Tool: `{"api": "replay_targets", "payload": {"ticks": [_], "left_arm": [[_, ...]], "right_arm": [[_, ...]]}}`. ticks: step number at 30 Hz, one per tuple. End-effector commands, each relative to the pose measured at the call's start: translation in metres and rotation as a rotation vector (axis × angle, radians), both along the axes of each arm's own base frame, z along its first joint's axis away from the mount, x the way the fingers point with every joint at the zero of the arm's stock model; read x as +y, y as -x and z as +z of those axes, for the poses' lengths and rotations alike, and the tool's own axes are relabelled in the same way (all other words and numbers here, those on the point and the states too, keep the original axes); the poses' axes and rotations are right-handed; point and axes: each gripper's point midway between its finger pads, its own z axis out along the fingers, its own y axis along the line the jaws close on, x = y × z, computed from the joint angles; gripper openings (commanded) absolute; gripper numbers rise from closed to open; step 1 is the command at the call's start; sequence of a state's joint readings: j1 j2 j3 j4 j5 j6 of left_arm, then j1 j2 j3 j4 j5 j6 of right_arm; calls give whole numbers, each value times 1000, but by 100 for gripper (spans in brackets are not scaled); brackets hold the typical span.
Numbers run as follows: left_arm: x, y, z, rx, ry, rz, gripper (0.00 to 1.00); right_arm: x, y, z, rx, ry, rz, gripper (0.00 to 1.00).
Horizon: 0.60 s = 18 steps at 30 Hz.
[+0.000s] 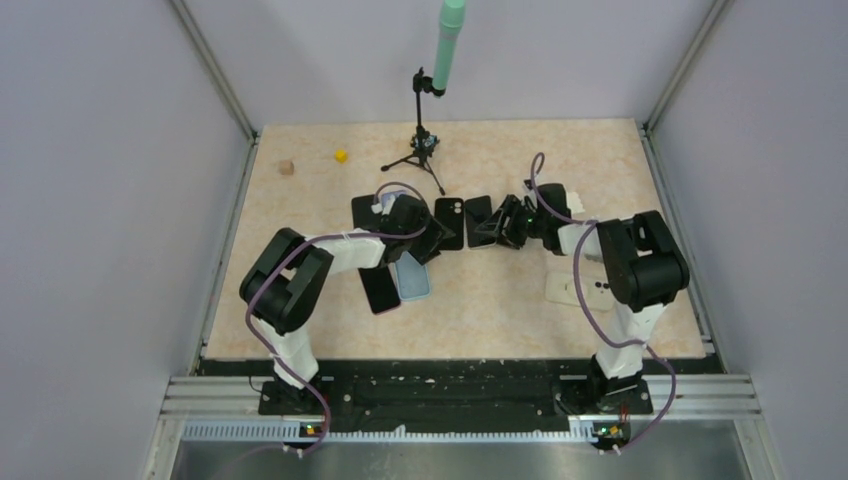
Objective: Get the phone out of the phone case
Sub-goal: Place the phone at the center of the board.
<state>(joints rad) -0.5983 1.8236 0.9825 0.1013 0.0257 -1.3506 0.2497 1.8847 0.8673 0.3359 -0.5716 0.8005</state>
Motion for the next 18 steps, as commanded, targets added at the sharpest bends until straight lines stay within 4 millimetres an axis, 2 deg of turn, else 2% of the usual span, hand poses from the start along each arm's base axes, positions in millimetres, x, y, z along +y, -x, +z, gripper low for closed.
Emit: {"api": "replay_targets", "payload": {"ticks": [1, 3, 5, 6, 11, 12, 13, 18], "left_arm": [[-2, -3, 46, -80, 2, -31, 64], [2, -1, 53, -97, -14, -38, 67], [6, 5, 58, -91, -32, -48, 69], [8, 6, 65, -111, -33, -57, 75], [6, 14, 98, -208, -33, -149, 84], [8, 17, 99, -224, -51, -169, 85], [11, 20, 109, -258, -61, -186, 85], [44, 33, 133, -382, -183, -191, 85]], "right_arm": [[-26, -13, 10, -84, 147, -58, 60], [-35, -10, 15, -104, 194, -82, 68], [-43, -6, 21, -125, 239, -95, 72], [-47, -4, 24, -132, 262, -100, 74], [-77, 12, 42, -164, 419, -144, 77], [-85, 16, 46, -168, 458, -155, 77], [-96, 21, 48, -164, 506, -181, 77], [-155, 44, 49, -87, 722, -326, 77]]}}
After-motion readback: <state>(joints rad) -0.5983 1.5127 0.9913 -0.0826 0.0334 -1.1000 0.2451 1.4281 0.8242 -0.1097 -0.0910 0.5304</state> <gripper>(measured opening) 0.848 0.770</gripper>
